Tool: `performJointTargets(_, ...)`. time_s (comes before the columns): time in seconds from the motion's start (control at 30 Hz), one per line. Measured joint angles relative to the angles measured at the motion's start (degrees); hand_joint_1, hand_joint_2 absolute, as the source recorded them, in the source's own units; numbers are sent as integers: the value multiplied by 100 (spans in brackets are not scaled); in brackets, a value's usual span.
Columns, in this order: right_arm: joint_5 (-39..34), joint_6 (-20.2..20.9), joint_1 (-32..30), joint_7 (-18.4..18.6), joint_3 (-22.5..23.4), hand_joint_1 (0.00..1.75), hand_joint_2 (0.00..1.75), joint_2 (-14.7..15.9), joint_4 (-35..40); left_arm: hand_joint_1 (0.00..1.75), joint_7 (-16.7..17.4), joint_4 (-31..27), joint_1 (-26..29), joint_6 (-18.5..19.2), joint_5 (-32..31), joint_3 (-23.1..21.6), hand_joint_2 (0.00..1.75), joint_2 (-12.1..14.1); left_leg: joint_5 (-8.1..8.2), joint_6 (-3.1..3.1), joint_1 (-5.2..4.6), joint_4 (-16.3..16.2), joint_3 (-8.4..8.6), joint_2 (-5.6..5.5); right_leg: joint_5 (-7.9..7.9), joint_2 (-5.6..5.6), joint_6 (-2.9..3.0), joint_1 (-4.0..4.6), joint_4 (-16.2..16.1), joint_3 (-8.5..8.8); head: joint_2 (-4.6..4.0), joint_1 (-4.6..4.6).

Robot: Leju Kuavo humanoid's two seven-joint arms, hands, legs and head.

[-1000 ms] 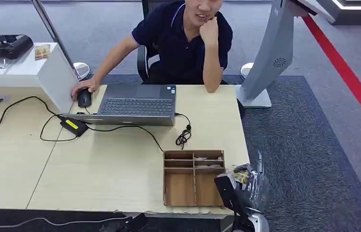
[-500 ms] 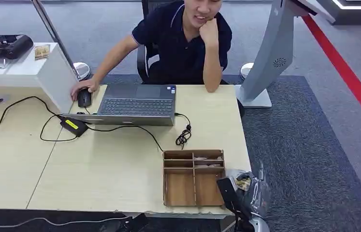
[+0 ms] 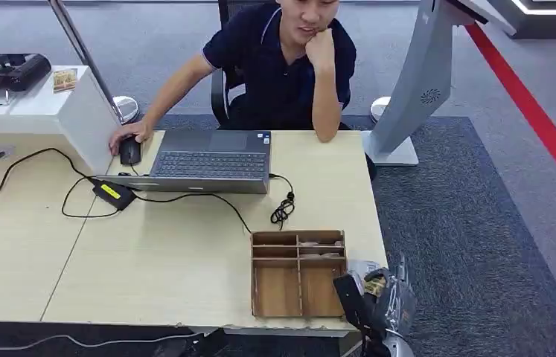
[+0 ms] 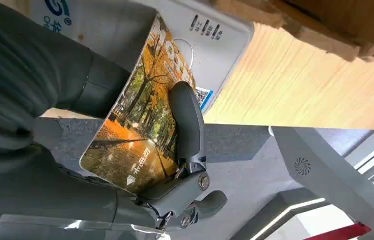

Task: Pass the card to the sensor for recognition and then transmit it.

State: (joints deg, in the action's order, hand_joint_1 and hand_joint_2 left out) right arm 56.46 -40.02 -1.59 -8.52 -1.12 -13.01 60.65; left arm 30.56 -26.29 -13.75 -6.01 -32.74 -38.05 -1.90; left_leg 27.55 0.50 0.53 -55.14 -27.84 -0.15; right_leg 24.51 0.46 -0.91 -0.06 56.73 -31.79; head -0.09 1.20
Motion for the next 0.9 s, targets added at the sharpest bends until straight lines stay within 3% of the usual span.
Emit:
performJointTargets(0.57, 114, -4, 55, -221, 144, 175, 175, -122, 26, 0, -17, 4, -5, 0, -9, 0, 0, 0, 0, 0, 0, 0, 0, 0, 0, 0, 0, 0, 0, 0, 0, 2)
performJointTargets(0.9, -361, -4, 93, -413, 26, 175, 175, -286, 505, 0, -22, 7, -42, 109, -90, -4, 0, 0, -1, 0, 0, 0, -2, 0, 0, -1, 0, 0, 0, 2, 0, 4)
